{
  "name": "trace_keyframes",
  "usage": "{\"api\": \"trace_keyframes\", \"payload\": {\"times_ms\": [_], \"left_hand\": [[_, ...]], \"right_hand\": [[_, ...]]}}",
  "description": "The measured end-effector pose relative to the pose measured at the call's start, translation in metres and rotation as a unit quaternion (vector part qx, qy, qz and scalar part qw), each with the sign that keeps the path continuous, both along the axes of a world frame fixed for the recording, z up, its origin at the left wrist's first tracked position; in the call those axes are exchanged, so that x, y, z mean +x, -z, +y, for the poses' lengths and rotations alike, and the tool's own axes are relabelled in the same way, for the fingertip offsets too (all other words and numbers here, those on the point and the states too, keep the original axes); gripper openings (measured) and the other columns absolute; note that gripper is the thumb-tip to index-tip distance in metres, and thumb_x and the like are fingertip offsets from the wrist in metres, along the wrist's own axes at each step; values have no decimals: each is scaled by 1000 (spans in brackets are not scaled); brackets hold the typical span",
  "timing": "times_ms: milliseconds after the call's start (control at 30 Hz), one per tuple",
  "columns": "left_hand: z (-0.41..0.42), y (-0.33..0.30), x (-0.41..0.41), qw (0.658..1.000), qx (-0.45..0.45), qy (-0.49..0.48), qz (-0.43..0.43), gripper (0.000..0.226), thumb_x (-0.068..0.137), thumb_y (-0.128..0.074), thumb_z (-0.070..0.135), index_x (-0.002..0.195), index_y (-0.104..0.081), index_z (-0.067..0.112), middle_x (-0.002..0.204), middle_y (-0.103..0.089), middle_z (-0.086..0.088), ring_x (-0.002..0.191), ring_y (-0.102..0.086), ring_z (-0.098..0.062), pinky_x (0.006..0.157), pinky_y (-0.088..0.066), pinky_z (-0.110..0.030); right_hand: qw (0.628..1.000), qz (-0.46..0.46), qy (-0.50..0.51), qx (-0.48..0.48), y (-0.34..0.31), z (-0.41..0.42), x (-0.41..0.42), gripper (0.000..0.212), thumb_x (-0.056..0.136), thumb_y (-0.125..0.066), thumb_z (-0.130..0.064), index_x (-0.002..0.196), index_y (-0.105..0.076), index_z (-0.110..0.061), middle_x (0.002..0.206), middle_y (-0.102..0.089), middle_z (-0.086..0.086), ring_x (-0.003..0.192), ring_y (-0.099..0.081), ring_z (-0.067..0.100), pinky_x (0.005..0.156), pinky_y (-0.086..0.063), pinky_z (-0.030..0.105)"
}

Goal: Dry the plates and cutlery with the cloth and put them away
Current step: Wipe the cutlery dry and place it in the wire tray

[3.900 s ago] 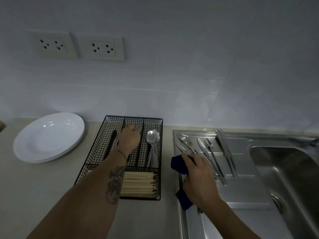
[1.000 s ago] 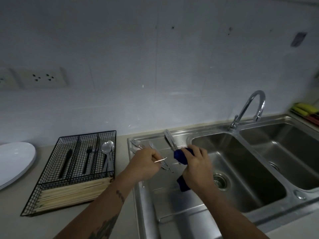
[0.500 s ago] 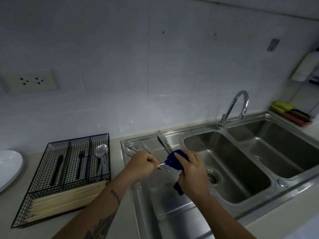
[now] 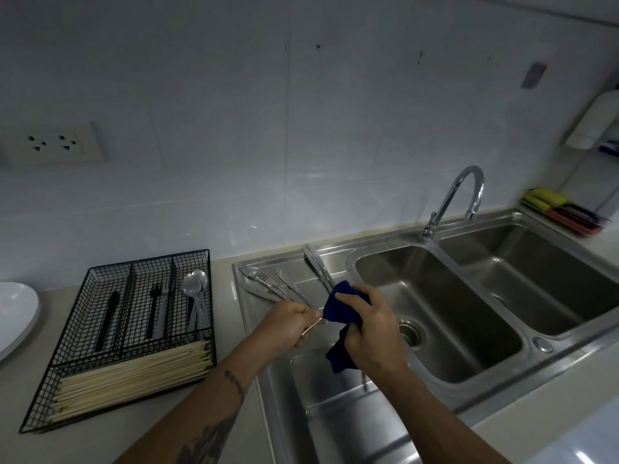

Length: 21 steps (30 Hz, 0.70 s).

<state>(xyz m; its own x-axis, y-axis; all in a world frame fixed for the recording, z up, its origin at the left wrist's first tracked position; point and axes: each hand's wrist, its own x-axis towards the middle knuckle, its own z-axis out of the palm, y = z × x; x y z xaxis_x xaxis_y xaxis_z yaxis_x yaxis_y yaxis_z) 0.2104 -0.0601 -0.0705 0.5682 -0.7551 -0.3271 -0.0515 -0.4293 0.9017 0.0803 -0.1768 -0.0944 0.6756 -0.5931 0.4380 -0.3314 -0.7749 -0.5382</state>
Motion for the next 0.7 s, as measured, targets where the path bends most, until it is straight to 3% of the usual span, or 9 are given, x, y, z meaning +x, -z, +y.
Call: {"api": "trace_keyframes", "payload": {"times_ms": [100, 233, 300, 433, 500, 600, 700], "left_hand": [[-3, 0, -3, 999, -30, 6, 40, 36, 99, -53, 20, 65, -65, 25, 59, -50, 1, 53, -45, -9, 51, -37, -23], [-4, 8, -6, 999, -22, -14, 36, 15, 95, -60, 23, 88, -74, 20, 64, -62, -2, 59, -55, -12, 55, -44, -22], [-5, 11, -5, 995, -37, -74, 60, 8, 88, -69, 21, 86, -75, 16, 69, -68, -2, 65, -60, -14, 63, -46, -25], [-12, 13, 5, 987, -26, -135, 84, 21, 79, -62, 4, 64, -64, 19, 58, -55, -1, 60, -49, -20, 63, -36, -30], [-16, 11, 7, 987, -8, -143, 74, 22, 76, -54, -1, 72, -63, 19, 68, -56, -6, 67, -50, -22, 64, -38, -33], [-22, 9, 12, 985, -1, -152, 80, 26, 77, -48, -7, 84, -62, 14, 80, -58, -9, 73, -54, -24, 64, -45, -34], [-25, 10, 19, 980, -9, -183, 71, 16, 79, -56, -3, 74, -56, 12, 73, -57, -9, 68, -53, -23, 62, -44, -35]], "right_hand": [[1000, -10, -21, 3, -2, 3, -1, 55, 66, -61, 5, 116, -67, -18, 125, -55, 0, 104, -51, 9, 87, -36, 9], [999, -16, 23, 22, 1, -8, -5, 58, 67, -61, 9, 120, -65, -16, 127, -54, 3, 108, -55, 18, 92, -48, 27], [997, -16, 63, 43, -2, -13, -7, 58, 69, -58, 9, 122, -65, -15, 129, -53, 3, 110, -55, 21, 94, -47, 30], [996, 12, 52, 67, -9, -11, -4, 57, 73, -57, 7, 124, -64, -18, 127, -54, 0, 107, -53, 13, 88, -35, 13], [996, 21, 34, 85, -9, -6, -1, 57, 74, -55, 7, 123, -64, -21, 123, -57, -3, 103, -50, 6, 83, -30, 3], [993, 30, 16, 110, -4, 1, 4, 56, 74, -53, 9, 119, -66, -23, 116, -61, -3, 97, -50, 4, 77, -33, 0], [989, 38, 12, 143, 0, 1, 6, 55, 74, -50, 11, 113, -69, -24, 110, -64, -2, 91, -51, 5, 74, -33, -3]]}}
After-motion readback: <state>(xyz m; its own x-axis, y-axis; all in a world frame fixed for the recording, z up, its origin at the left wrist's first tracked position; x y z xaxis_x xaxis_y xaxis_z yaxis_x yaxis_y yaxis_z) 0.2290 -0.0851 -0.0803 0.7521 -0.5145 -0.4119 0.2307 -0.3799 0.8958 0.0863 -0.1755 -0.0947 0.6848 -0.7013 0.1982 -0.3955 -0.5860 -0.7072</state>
